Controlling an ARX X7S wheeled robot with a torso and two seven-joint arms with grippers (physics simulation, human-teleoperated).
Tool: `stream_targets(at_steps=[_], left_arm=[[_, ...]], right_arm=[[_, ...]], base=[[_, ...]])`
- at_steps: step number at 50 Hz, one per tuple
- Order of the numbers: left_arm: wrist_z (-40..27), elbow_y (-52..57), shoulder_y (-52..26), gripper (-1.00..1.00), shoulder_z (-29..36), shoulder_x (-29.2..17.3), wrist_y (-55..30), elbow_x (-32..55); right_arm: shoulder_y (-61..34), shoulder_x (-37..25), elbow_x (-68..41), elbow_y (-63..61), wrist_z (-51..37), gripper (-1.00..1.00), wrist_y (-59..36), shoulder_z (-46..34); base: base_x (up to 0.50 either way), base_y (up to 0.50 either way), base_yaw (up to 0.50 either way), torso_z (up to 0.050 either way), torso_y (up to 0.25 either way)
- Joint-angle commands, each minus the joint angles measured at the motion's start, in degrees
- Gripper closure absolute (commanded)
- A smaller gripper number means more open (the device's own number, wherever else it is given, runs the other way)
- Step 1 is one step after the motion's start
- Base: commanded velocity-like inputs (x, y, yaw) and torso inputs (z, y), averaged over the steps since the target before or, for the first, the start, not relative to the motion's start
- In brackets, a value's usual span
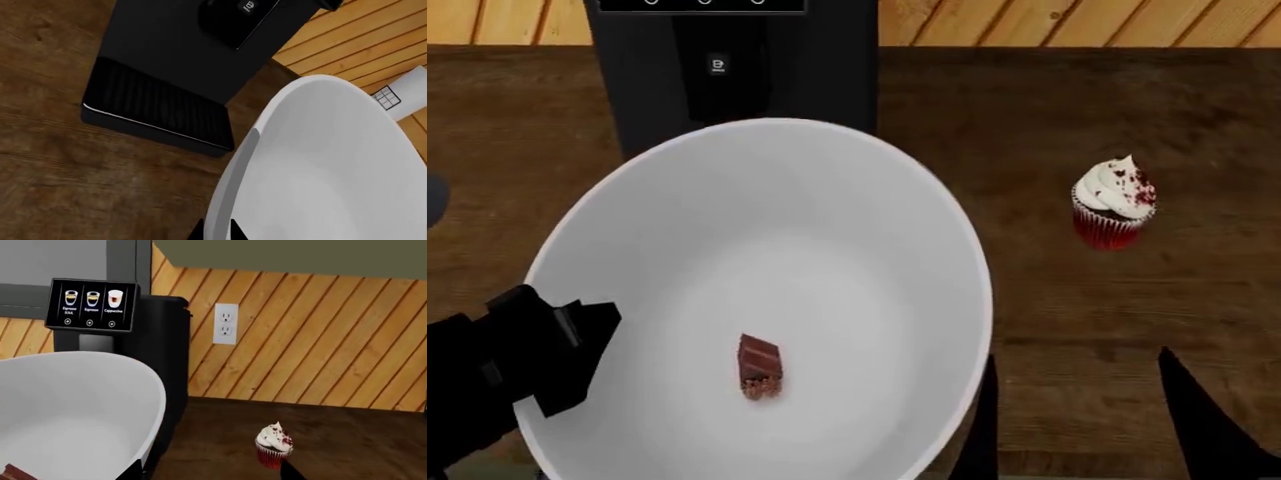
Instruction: Pick up the bowl with cake and place it on the tray. Pick up the cupcake and place it on the tray.
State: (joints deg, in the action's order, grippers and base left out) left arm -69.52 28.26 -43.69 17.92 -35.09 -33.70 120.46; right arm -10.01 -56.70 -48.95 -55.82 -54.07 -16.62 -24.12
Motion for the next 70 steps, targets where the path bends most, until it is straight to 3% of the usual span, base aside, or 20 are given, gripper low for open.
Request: stream_targets(at_steps=[1, 11, 26, 48, 70], left_arm=[[-1.33, 1.73, 0.35, 1.0, 1.36, 0.55, 2.46, 3.51], [-1.56, 1.78, -0.03, 1.0, 1.65, 0.41, 2.58, 3.72], [-0.98, 2.03, 0.51, 1.0, 1.56, -0.28, 2.71, 3.87], [-0.94, 2.62, 1.07, 1.0, 1.69, -0.68, 3.32, 3.83], [-0.79, 3.15, 1.34, 1.0, 1.77, -1.32, 3.71, 4.26]], right_arm=[[-0.49, 0.36, -0.27, 0.83, 1.44, -1.0, 0.42, -0.97], [-1.56, 0.23, -1.2, 0.44, 0.67, -1.0, -0.69, -1.2], [-4.91, 1.32, -2.81, 1.59, -3.22, -1.0, -5.75, -2.33], [-3.28, 0.79, -4.84, 2.17, -1.89, -1.0, -2.04, -1.08], [-3.0, 1.46, -4.34, 1.92, -1.34, -1.0, -0.65, -1.42]], base=[[0.5, 0.0, 0.0, 0.0, 0.0], [0.48, 0.0, 0.0, 0.002, 0.002], [0.0, 0.0, 0.0, 0.0, 0.001], [0.21, 0.0, 0.0, 0.0, 0.001], [0.0, -0.12, 0.0, 0.0, 0.0]])
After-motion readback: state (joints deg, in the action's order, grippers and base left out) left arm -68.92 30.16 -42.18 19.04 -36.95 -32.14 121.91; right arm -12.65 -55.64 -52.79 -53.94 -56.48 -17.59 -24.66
